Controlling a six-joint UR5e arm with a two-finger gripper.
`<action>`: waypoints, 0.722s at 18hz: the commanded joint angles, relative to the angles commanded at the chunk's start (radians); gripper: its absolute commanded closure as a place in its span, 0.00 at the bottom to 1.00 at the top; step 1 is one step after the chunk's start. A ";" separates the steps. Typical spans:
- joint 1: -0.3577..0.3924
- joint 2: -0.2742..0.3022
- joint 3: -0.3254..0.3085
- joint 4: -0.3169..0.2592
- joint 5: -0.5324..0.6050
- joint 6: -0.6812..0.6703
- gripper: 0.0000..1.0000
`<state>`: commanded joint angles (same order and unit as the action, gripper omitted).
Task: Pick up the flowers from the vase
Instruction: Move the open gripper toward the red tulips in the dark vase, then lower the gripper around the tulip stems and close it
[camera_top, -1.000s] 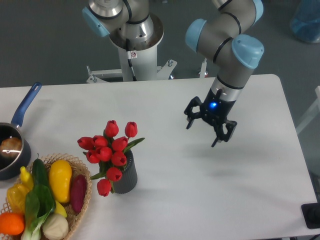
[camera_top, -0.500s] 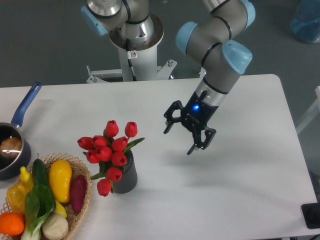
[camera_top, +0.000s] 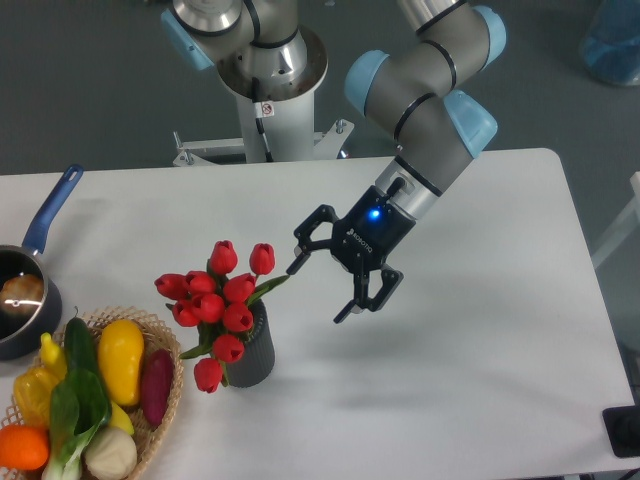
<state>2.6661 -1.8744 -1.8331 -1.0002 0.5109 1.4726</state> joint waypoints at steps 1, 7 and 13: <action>-0.005 -0.006 -0.002 0.000 0.000 0.000 0.00; -0.041 -0.017 -0.008 -0.002 -0.041 0.002 0.00; -0.075 -0.019 -0.012 -0.002 -0.052 0.006 0.00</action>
<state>2.5910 -1.8929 -1.8454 -1.0017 0.4587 1.4788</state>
